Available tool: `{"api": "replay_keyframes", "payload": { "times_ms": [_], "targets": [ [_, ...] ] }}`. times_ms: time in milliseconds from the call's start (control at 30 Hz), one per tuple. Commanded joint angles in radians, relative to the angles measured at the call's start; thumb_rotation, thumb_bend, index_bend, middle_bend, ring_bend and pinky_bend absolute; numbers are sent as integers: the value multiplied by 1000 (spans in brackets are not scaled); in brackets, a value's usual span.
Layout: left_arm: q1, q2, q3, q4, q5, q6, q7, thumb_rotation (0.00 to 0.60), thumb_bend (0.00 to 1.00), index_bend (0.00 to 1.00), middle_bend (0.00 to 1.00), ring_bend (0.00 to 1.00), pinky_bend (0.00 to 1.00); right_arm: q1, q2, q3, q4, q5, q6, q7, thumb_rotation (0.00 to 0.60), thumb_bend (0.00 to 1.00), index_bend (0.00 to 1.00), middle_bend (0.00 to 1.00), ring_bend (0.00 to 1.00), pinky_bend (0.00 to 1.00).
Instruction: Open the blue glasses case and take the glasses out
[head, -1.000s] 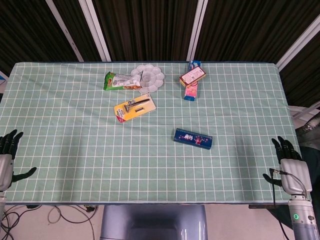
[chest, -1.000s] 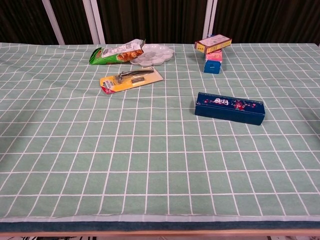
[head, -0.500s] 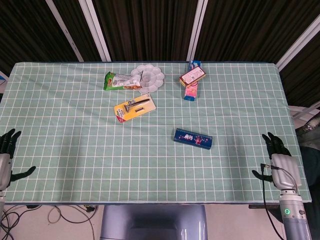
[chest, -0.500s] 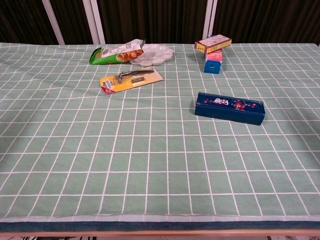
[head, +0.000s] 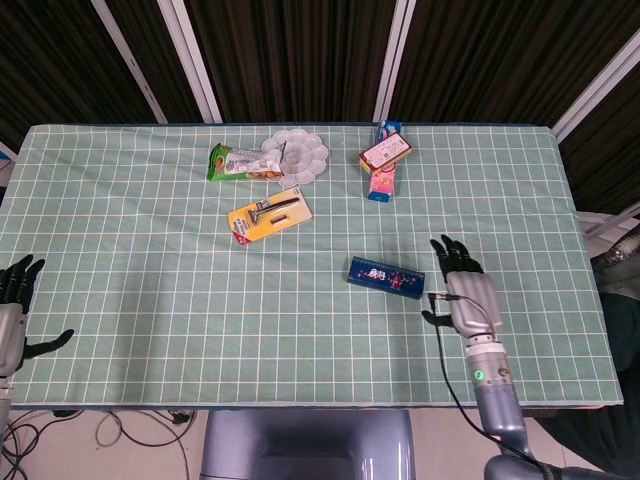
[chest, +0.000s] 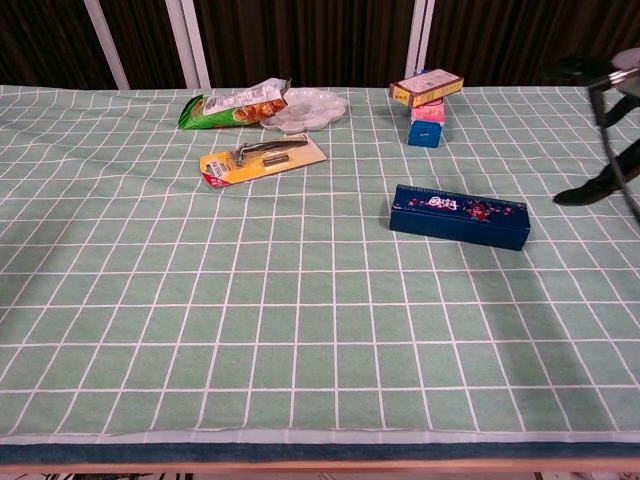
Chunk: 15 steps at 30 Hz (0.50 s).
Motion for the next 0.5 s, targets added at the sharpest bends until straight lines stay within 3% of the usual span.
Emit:
{"api": "replay_keyframes", "payload": {
  "times_ms": [33,300,500],
  "targets": [
    [-2,2,-2,-1,-7,-7,-5,600,21,0,0,0,0,80,-111,34,77,86,-23,-71,600,119,0,0,0,228],
    [-9,5,-8,1,-25,-26,-17,600,21,0,0,0,0,162,-257,52,234,167,-30,-113,600,120,0,0,0,228],
    [-13,7,-12,3,-40,-40,-24,600,21,0,0,0,0,187,-297,50,330,201,-45,-121,600,127,0,0,0,228]
  ]
}}
